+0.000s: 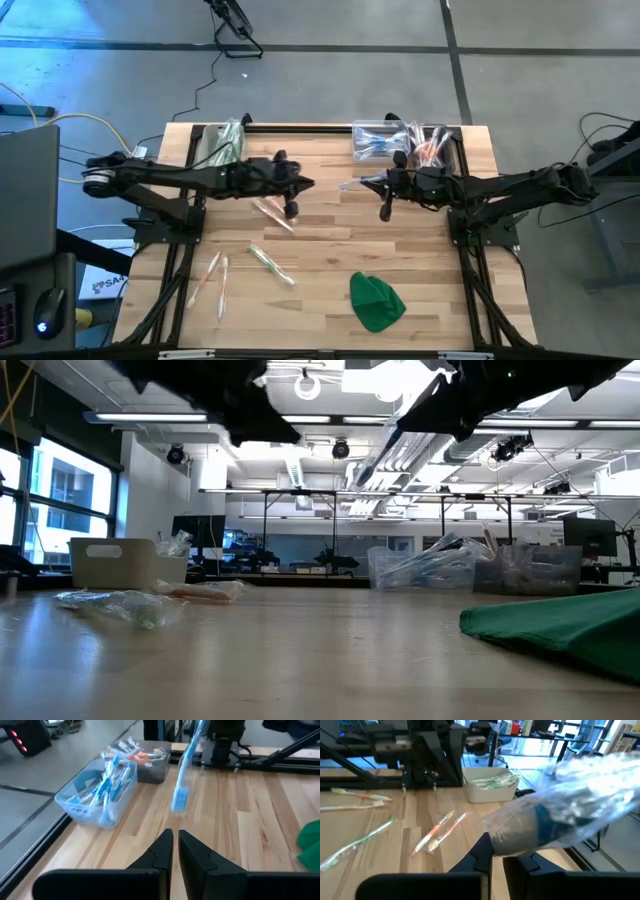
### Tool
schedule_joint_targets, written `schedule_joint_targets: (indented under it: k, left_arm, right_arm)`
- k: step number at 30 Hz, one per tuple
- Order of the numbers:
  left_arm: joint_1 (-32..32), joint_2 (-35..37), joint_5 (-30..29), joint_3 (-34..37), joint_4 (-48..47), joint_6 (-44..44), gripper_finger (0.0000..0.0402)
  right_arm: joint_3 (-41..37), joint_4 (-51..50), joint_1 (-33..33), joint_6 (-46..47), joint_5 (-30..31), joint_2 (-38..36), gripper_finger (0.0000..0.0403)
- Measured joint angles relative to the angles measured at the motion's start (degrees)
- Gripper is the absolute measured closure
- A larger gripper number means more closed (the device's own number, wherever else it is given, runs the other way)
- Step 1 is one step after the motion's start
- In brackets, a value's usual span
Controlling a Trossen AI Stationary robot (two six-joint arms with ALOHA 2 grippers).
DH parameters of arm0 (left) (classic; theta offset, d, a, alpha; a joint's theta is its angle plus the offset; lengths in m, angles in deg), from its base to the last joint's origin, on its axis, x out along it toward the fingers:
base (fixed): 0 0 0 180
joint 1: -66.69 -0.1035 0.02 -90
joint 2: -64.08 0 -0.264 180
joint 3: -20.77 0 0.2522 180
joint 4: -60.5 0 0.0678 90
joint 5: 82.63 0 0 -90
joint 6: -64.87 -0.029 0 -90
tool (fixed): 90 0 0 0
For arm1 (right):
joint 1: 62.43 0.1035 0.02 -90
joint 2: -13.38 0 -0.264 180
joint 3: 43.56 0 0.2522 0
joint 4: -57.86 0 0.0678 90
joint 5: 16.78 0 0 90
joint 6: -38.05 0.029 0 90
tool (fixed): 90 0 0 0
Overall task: Pick & Place Toothbrushes
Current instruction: Put the blue toothbrush into the transparent bin
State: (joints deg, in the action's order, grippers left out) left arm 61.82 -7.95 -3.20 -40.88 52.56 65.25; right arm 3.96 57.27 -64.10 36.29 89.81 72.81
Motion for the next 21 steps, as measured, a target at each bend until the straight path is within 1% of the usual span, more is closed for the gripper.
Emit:
schedule_joint_targets:
  k: [3, 5, 7, 10, 16, 21]
  left_arm:
    - [0.00, 5.53, 0.00, 6.23, 3.38, 0.10, 0.0380]
    - [0.00, 9.62, 0.32, 10.10, 5.21, 0.09, 0.0380]
    - [0.00, 13.99, 0.80, 13.43, 6.03, -0.07, 0.0380]
    - [0.00, 20.15, 1.16, 17.58, 6.49, -0.12, 0.0380]
    - [0.00, 30.64, 1.52, 23.61, 6.05, -0.08, 0.0380]
    - [0.00, 35.89, 4.42, 26.57, 5.97, -0.03, 0.0380]
  right_arm:
    - [0.00, -0.22, 0.00, 0.02, 0.10, 0.01, 0.0385]
    - [0.00, -0.37, 0.00, 0.00, 1.48, -0.23, 0.0385]
    - [0.00, -0.69, -0.01, 0.00, 3.09, -0.70, 0.0385]
    - [0.00, -1.16, -0.77, 0.03, 3.47, -1.94, 0.0385]
    - [0.00, -3.69, -4.52, 1.53, 3.44, -4.78, 0.0385]
    - [0.04, -6.42, -10.05, 5.48, 3.45, -5.31, 0.0385]
